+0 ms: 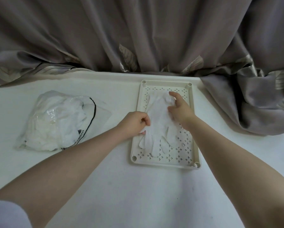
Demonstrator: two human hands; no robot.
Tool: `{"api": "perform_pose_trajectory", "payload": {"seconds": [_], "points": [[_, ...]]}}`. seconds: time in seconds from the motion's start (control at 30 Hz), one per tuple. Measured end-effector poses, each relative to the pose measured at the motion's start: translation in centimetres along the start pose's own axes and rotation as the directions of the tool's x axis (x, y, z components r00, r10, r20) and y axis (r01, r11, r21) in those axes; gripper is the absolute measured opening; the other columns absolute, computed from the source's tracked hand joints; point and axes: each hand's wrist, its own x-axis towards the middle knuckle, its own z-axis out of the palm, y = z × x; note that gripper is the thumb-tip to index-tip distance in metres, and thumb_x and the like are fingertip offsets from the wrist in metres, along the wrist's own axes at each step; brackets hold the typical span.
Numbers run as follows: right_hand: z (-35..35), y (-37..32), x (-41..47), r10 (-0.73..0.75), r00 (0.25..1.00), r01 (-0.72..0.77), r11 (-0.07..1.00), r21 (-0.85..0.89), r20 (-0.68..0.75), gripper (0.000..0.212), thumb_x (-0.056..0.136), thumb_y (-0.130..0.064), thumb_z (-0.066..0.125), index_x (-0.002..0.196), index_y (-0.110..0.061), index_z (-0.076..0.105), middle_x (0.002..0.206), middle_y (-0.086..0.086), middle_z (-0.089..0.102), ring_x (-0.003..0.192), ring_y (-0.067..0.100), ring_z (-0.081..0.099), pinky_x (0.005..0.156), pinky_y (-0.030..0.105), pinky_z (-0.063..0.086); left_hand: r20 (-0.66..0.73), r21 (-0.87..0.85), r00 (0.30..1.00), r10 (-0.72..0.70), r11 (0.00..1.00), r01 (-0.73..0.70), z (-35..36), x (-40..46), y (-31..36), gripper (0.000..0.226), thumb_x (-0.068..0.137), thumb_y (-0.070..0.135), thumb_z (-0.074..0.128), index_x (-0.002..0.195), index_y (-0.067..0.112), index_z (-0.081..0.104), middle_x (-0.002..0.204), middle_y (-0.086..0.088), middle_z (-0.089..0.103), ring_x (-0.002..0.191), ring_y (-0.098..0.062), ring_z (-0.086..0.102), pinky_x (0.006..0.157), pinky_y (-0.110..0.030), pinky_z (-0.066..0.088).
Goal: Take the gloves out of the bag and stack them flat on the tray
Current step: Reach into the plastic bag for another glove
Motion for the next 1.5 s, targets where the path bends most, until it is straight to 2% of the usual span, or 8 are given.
{"api": "perform_pose_trajectory", "payload": {"seconds": [0.1,0.2,0.4,0.63,0.87,1.17,1.37,1.5], "points": [[0.4,0.0,-0.1,-0.061,0.995,0.07,0.99,-0.123,0.078,0.075,0.093,-0.016,0.056,0.151,-0.027,0.011,0.157,0.001,0.021,0.14,0.023,0.028,0.108,0.034,0.029,-0.009,0.44,0.992,0.122,0.892,-0.106,0.7,0.1,-0.1,0.029,0.092,0.013,0.05,0.119,0.015,0.06,0.11,0.001,0.048,0.107,-0.019,0.048,0.086,-0.018,0.034],[0.9,-0.4,-0.7,-0.101,0.992,0.12,0.92,-0.374,0.072,0.087,0.091,-0.022,0.06,0.152,-0.024,-0.001,0.16,0.008,0.001,0.146,0.026,0.012,0.114,0.038,0.021,0.042,0.702,0.981,0.187,0.694,-0.162,1.2,0.1,-0.1,0.037,0.09,0.029,0.054,0.126,0.021,0.054,0.125,-0.002,0.04,0.117,-0.022,0.036,0.094,-0.031,0.027],[1.7,0.9,-3.3,-0.026,0.998,-0.015,0.826,-0.563,-0.064,0.074,0.09,-0.026,0.061,0.146,-0.009,0.016,0.148,0.018,0.026,0.134,0.034,0.03,0.103,0.038,0.034,0.07,0.776,0.992,0.103,0.619,-0.119,2.4,-0.5,-0.4,0.051,0.09,0.05,0.05,0.129,0.017,0.045,0.122,-0.004,0.049,0.12,-0.024,0.038,0.101,-0.038,0.022],[0.6,0.6,-3.3,0.147,0.984,-0.174,0.912,-0.373,-0.1,0.048,0.087,-0.009,0.054,0.131,-0.012,0.034,0.092,0.004,0.051,0.081,0.026,0.056,0.065,0.034,0.047,0.118,0.675,0.991,0.056,0.728,-0.121,2.6,-0.6,0.0,0.049,0.093,0.047,0.047,0.134,0.021,0.043,0.123,-0.003,0.05,0.12,-0.023,0.04,0.101,-0.037,0.024],[2.8,-1.6,-5.3,-0.079,0.991,-0.036,0.599,-0.8,-0.104,0.053,0.092,-0.018,0.049,0.14,-0.012,0.029,0.156,0.016,0.011,0.141,0.034,0.016,0.112,0.041,0.021,0.156,0.58,0.973,0.17,0.782,-0.229,0.1,-2.0,-0.6,0.046,0.095,0.033,0.046,0.139,0.021,0.04,0.136,-0.001,0.043,0.133,-0.02,0.022,0.104,-0.033,0.019],[13.2,-9.3,-7.5,-0.425,0.85,0.524,0.744,-0.415,0.311,0.031,0.095,-0.005,0.043,0.122,-0.005,0.058,0.126,0.009,0.059,0.115,0.024,0.054,0.088,0.021,0.035,-0.25,0.582,0.901,0.355,0.798,-0.153,-8.5,-7.8,-7.1,0.026,0.083,0.014,0.05,0.084,0.004,0.073,0.116,-0.013,0.06,0.123,-0.039,0.045,0.096,-0.046,0.03],[20.4,-11.4,-7.4,-0.304,0.881,0.403,0.884,-0.239,0.362,0.037,0.098,-0.002,0.038,0.13,-0.007,0.055,0.136,0.006,0.054,0.126,0.02,0.048,0.093,0.013,0.029,-0.346,0.696,0.903,0.253,0.715,0.067,-13.5,-11.0,-11.9,0.026,0.084,0.017,0.061,0.109,0.022,0.066,0.158,-0.007,0.009,0.144,-0.036,-0.001,0.112,-0.048,-0.004],[23.7,-12.1,-6.8,-0.147,0.905,0.189,0.98,-0.068,0.399,0.037,0.095,-0.006,0.047,0.13,-0.017,0.055,0.123,0.004,0.052,0.105,0.018,0.053,0.083,0.021,0.04,-0.311,0.476,0.948,0.064,0.874,0.097,-15.6,-11.0,-13.4,0.059,0.083,0.022,0.062,0.138,0.033,0.043,0.158,0.004,-0.012,0.144,-0.029,0.006,0.114,-0.043,0.021]]}}
